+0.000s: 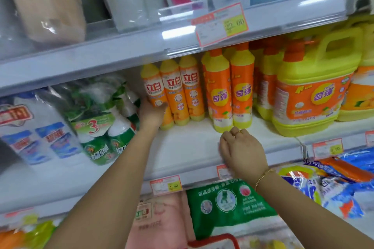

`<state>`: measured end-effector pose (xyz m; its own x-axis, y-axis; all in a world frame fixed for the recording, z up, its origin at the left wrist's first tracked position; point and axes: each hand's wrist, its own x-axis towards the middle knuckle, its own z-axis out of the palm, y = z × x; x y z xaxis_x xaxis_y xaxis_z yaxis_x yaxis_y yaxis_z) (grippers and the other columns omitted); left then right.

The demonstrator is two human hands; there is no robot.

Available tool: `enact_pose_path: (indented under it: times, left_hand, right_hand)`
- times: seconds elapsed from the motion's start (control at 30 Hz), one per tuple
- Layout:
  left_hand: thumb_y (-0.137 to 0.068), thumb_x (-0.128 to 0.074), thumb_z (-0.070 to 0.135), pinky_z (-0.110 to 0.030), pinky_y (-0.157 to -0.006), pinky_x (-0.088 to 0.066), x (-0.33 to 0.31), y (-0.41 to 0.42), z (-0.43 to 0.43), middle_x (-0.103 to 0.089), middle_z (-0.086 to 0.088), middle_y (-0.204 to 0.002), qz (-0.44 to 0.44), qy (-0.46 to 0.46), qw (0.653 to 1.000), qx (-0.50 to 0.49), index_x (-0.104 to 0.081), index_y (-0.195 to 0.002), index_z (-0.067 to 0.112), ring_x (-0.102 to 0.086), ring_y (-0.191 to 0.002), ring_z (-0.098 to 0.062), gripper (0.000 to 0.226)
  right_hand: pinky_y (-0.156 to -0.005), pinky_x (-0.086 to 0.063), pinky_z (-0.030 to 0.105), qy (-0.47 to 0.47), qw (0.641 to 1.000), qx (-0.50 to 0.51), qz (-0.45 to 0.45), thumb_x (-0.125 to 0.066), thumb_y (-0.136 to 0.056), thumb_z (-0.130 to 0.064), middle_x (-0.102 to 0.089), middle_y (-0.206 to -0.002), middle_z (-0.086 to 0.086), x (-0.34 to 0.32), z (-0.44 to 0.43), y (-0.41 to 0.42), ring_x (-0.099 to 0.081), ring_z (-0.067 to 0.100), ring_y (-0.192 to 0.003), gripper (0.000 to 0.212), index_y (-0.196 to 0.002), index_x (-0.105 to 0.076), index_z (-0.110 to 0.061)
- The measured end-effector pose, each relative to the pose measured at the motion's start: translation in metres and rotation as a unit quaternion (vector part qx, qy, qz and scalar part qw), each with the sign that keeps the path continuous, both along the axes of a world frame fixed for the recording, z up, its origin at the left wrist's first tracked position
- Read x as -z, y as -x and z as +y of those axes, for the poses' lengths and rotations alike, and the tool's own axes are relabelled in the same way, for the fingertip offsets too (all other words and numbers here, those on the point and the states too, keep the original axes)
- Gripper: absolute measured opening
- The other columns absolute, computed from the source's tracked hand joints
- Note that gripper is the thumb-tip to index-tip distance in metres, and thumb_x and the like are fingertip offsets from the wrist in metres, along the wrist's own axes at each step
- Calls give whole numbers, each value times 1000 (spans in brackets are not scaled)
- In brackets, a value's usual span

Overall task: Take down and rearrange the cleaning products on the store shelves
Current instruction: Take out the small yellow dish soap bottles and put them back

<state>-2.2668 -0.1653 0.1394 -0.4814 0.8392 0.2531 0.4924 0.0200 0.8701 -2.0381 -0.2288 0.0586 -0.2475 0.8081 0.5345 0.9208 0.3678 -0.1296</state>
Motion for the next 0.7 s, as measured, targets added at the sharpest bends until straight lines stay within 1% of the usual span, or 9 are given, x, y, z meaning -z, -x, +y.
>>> enact_pose_path:
  times: [0.17, 0.33, 0.4, 0.43, 0.47, 0.5, 0.53, 0.6, 0.7]
  left_hand:
    - [-80, -76, 28, -42, -97, -48, 0, 2, 12, -62, -10, -127, -27, 8, 1000, -10, -56, -122, 11, -61, -114, -30, 50]
    - [-70, -84, 15, -28, -83, -43, 5, -10, -34, -65, -12, -121, -31, -54, 998, -30, -56, -121, 6, -62, -108, -29, 59]
    - [-66, -84, 5, -30, -86, -45, 11, -20, -65, -65, -10, -118, -57, -80, 995, -9, -55, -121, 7, -62, -106, -26, 61]
    - [-66, -84, 3, -30, -88, -46, 16, -26, -81, -64, -6, -115, -66, -93, 993, 9, -54, -119, 12, -61, -105, -23, 62]
    - [-66, -84, 1, -28, -88, -47, 19, -33, -98, -64, 1, -111, -70, -107, 991, 26, -54, -115, 21, -61, -102, -19, 60]
    - [-66, -83, 1, -24, -85, -47, 22, -39, -115, -64, 6, -106, -69, -121, 990, 38, -52, -108, 30, -61, -96, -14, 60]
    - [-67, -83, 1, -17, -81, -46, 23, -45, -131, -62, 10, -101, -62, -133, 988, 44, -50, -102, 36, -59, -91, -7, 59]
    - [-66, -83, 1, -6, -73, -41, 22, -55, -160, -60, 14, -98, -36, -153, 986, 47, -49, -96, 41, -55, -88, 7, 60]
    - [-68, -83, 3, 0, -70, -38, 16, -64, -193, -60, 23, -97, -33, -151, 986, 66, -49, -96, 45, -54, -88, 16, 61]
  right_hand:
    - [-49, -42, 35, -40, 999, 2, 19, -38, -86, -27, -52, -65, 7, 5, 3, -2, -48, 28, -58, 30, -69, -59, -13]
    - [-49, -45, 36, 7, 1000, 2, 9, -34, -86, -31, -53, -65, 7, -1, -4, -3, -52, 29, -59, 37, -70, -61, -12]
    - [-57, -48, 38, 58, 998, -13, 5, -29, -86, -43, -57, -71, 7, -8, -11, -2, -56, 30, -67, 49, -77, -65, -12]
    - [-69, -48, 39, 95, 995, -22, 5, -24, -82, -55, -59, -79, 6, -13, -15, -3, -58, 30, -76, 59, -85, -66, -14]
    - [-85, -43, 41, 146, 989, -27, 2, -19, -75, -67, -60, -91, 5, -19, -20, -5, -58, 29, -89, 73, -96, -66, -16]
    - [-99, -33, 43, 195, 980, -31, -6, -15, -66, -77, -58, -103, 4, -25, -26, -8, -54, 26, -101, 85, -107, -63, -19]
    - [-109, -20, 44, 231, 972, -39, -8, -16, -59, -83, -56, -112, 2, -30, -33, -10, -50, 22, -110, 94, -115, -59, -21]
    - [-114, -5, 42, 270, 961, -62, 10, -25, -55, -85, -53, -122, 3, -36, -48, -13, -45, 19, -120, 97, -122, -54, -21]
    - [-115, 0, 39, 257, 962, -82, 39, -40, -60, -83, -48, -132, 2, -43, -75, -12, -38, 17, -128, 94, -130, -47, -21]
